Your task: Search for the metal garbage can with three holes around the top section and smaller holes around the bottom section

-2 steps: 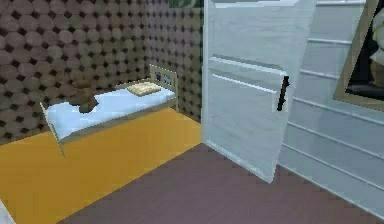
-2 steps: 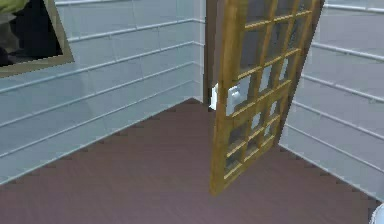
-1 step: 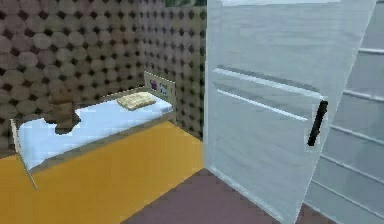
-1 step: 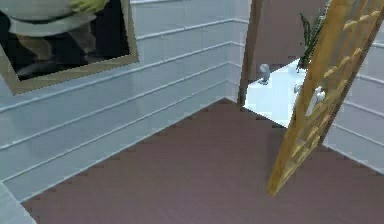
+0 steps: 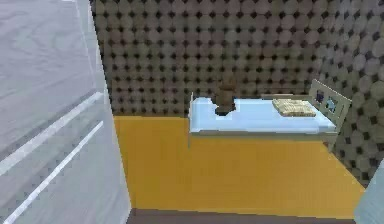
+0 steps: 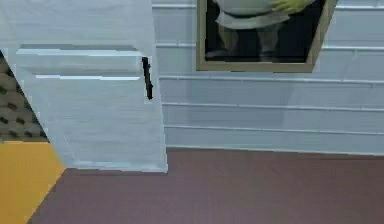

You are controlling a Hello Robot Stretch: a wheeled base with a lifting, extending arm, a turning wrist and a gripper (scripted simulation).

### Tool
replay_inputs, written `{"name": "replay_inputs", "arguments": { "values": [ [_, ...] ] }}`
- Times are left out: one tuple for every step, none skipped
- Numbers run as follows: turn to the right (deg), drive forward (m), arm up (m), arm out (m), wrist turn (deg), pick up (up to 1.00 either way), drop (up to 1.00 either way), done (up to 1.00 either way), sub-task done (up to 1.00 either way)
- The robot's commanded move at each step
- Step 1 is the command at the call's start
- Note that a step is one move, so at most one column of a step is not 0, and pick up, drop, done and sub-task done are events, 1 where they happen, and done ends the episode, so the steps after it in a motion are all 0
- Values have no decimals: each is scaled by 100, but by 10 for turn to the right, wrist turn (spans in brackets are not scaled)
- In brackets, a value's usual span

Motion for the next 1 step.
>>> {"name": "replay_inputs", "arguments": {
  "values": [
    [0,100,0,0,0,0,0,0,0]
  ]
}}
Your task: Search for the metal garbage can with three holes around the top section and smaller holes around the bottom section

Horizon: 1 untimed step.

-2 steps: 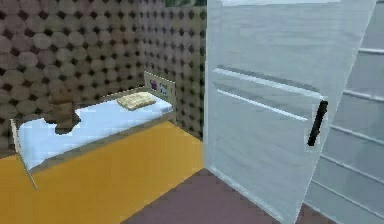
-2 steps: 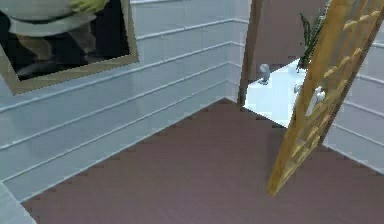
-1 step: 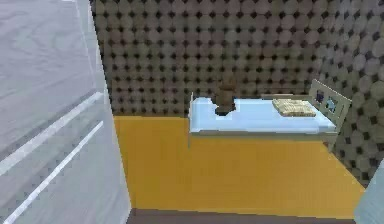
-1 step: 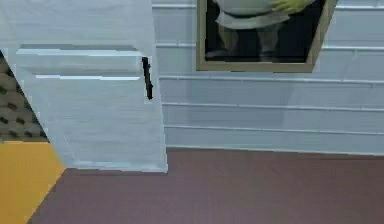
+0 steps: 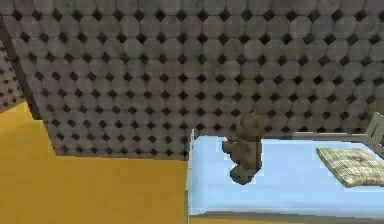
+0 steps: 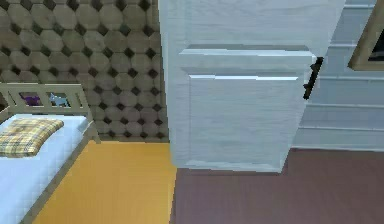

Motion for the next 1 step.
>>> {"name": "replay_inputs", "arguments": {
  "values": [
    [-60,0,0,0,0,0,0,0,0]
  ]
}}
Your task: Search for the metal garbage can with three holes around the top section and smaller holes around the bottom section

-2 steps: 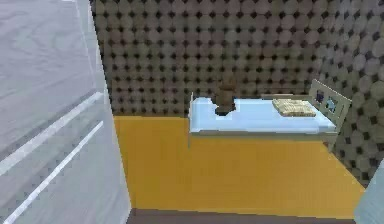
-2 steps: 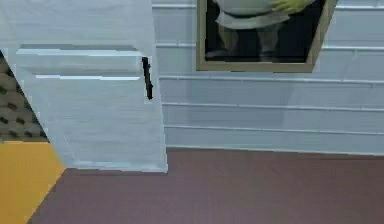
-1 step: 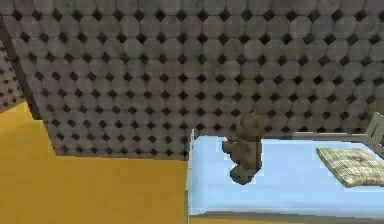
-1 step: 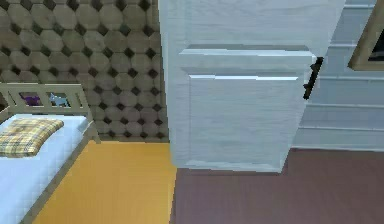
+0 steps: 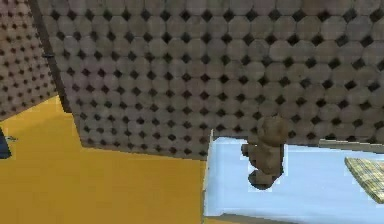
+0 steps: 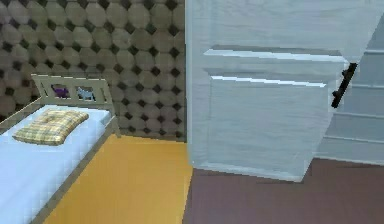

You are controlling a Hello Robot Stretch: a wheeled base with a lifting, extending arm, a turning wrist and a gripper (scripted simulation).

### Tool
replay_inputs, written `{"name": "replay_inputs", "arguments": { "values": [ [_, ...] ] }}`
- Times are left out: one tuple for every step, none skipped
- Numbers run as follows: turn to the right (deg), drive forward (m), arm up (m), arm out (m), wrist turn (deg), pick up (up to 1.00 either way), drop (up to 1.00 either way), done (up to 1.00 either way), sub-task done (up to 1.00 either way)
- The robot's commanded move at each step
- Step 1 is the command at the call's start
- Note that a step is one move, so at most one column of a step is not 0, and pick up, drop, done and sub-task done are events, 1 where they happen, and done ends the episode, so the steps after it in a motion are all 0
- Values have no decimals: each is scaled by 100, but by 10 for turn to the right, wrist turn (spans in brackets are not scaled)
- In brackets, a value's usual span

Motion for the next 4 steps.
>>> {"name": "replay_inputs", "arguments": {
  "values": [
    [0,40,0,0,0,0,0,0,0],
    [-450,0,0,0,0,0,0,0,0],
    [0,100,0,0,0,0,0,0,0],
    [0,100,0,0,0,0,0,0,0]
  ]
}}
